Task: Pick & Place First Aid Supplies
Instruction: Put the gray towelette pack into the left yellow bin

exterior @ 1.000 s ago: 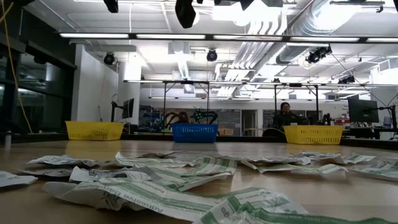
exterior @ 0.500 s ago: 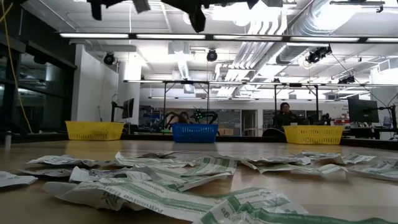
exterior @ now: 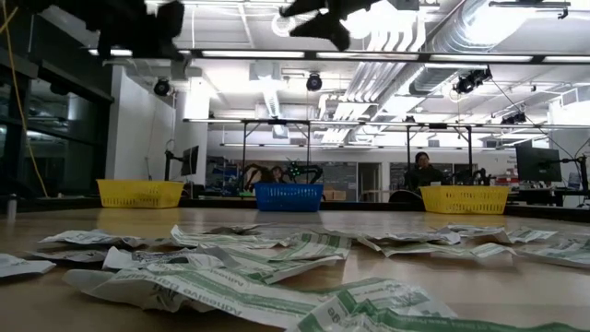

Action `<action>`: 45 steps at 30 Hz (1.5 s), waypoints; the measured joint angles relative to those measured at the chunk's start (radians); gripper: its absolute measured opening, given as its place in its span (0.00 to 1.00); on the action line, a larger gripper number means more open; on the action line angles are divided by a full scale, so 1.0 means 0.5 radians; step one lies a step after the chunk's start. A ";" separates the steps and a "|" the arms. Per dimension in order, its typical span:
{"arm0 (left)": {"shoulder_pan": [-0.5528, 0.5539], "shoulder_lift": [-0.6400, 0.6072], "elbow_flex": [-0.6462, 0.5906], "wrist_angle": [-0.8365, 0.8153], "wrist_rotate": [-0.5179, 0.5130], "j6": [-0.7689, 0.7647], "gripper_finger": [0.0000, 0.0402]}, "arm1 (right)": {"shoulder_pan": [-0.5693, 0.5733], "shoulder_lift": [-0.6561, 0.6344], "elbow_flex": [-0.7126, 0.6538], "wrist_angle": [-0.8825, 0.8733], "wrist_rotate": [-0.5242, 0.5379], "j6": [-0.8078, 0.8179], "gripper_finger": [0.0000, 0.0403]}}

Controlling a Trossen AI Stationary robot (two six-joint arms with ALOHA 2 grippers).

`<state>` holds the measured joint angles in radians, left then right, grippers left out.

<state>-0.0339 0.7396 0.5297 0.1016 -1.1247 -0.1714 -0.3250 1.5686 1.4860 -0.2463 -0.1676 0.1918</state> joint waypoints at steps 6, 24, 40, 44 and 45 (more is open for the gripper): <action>0.489 0.001 0.000 -0.586 0.317 -0.610 0.00 | -0.134 -0.096 0.000 -0.254 0.111 -0.093 0.49; 1.703 0.523 -0.001 -0.862 1.294 -1.246 0.00 | -0.489 -0.144 -0.001 -0.535 0.108 -0.394 0.49; 1.808 0.791 0.069 -0.675 1.149 -1.381 0.09 | -0.665 -0.144 -0.001 -0.671 0.089 -0.581 0.49; 1.808 0.791 0.069 -0.677 1.159 -1.381 0.20 | -0.674 -0.144 -0.002 -0.742 0.068 -0.605 0.49; 1.808 0.791 0.069 -0.677 1.159 -1.381 0.23 | -0.674 -0.144 -0.002 -0.752 0.066 -0.606 0.49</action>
<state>0.8703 1.1351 0.5644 -0.2367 -0.5449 -0.8622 -0.6621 1.4967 1.4853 -0.6222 -0.1348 -0.1113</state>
